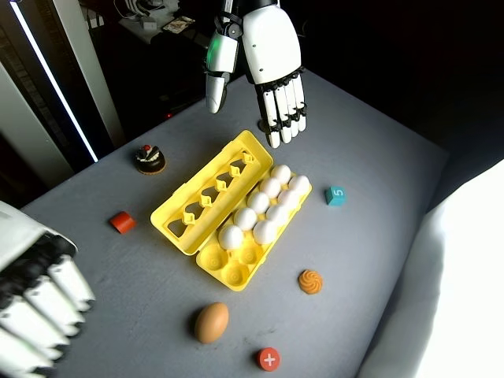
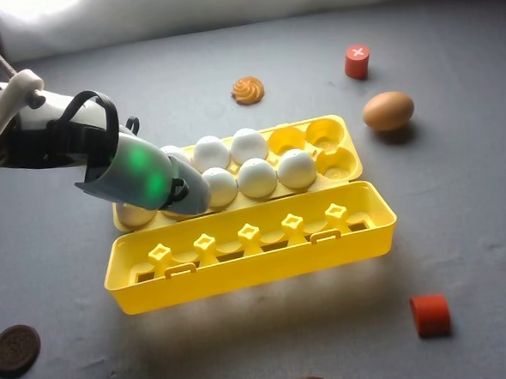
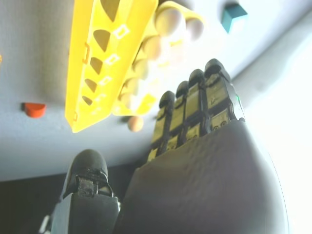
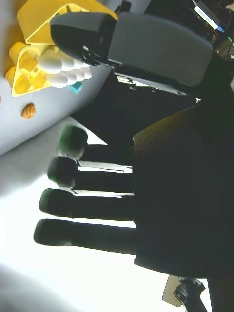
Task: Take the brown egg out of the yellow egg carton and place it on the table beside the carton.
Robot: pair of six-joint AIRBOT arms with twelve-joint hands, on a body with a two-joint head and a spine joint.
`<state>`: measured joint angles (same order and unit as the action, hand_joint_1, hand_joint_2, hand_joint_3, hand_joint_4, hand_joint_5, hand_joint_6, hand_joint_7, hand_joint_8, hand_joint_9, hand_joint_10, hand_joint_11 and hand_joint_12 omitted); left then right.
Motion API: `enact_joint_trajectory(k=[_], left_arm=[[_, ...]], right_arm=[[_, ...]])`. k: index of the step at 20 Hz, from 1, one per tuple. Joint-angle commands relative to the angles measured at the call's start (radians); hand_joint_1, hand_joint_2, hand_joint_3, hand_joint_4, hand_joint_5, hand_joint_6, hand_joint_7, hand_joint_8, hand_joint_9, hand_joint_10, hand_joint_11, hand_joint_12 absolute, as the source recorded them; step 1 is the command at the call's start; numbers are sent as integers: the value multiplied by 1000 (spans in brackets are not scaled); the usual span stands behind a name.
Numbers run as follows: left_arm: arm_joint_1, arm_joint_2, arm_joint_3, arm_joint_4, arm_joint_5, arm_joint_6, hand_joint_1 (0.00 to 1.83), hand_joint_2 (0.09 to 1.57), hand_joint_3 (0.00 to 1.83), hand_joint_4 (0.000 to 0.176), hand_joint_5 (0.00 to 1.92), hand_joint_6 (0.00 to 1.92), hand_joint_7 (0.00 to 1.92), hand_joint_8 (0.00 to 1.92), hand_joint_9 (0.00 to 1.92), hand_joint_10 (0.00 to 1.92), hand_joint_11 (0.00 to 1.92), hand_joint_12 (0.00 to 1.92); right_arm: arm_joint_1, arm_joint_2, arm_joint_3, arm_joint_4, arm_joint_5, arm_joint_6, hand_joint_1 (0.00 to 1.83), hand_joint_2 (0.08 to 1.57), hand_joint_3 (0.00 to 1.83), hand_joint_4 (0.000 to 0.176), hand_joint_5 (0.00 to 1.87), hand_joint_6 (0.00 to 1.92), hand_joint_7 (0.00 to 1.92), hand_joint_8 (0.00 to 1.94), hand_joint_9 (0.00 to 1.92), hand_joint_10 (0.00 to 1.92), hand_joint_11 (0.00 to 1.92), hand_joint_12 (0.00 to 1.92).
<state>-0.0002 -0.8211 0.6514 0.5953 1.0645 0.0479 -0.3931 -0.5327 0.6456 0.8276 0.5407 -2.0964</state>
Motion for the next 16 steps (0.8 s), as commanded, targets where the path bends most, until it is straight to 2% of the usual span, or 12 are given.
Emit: enact_joint_trajectory(k=[1, 2, 4, 7, 9, 11, 14, 16], left_arm=[[-10, -2, -2, 52, -35, -3, 0, 1186, 2, 0, 75, 7, 30, 5, 0, 0, 0, 0], [-10, -2, -1, 52, -35, -3, 0, 1183, 0, 0, 72, 5, 31, 5, 0, 0, 0, 0], [-10, -2, -1, 52, -35, -3, 0, 1181, 0, 0, 74, 5, 34, 6, 0, 0, 0, 0], [-10, -3, -1, 52, -35, -3, 0, 1183, 0, 0, 75, 4, 43, 7, 10, 4, 0, 0], [-10, -3, -1, 53, -35, -3, 0, 1181, 0, 0, 88, 9, 58, 12, 23, 8, 0, 0], [-10, -3, -2, 52, -35, -3, 0, 1177, 0, 0, 80, 4, 52, 7, 20, 6, 0, 0], [-10, -3, -3, 52, -35, -2, 0, 1197, 7, 0, 105, 16, 68, 14, 25, 9, 4, 1], [-10, -3, -3, 52, -34, -2, 0, 1184, 0, 0, 93, 9, 56, 7, 16, 4, 0, 0]], right_arm=[[9, 28, -15, -31, 97, 13, 988, 1311, 42, 0, 1620, 1921, 1699, 1941, 1708, 1921, 1818, 1921], [10, 46, -32, -31, 123, 15, 1210, 1327, 34, 0, 1600, 1921, 1693, 1941, 1716, 1921, 1829, 1921], [10, 74, -62, -32, 187, 18, 1296, 1341, 23, 0, 1576, 1921, 1671, 1941, 1708, 1921, 1822, 1921], [4, 129, -96, -31, 211, 38, 1252, 1350, 29, 0, 1606, 1921, 1695, 1941, 1732, 1921, 1823, 1921], [3, 157, -112, -31, 186, 55, 1231, 1351, 35, 0, 1569, 1921, 1661, 1941, 1713, 1921, 1818, 1921], [-7, 181, -128, -31, 167, 60, 1298, 1316, 25, 0, 1572, 1921, 1656, 1941, 1703, 1921, 1798, 1921], [-22, 197, -138, -31, 161, 70, 1202, 1294, 28, 0, 1544, 1921, 1622, 1941, 1650, 1921, 1736, 1921], [-25, 199, -143, -30, 169, 70, 1241, 1305, 39, 0, 1562, 1921, 1643, 1941, 1674, 1921, 1766, 1921]])
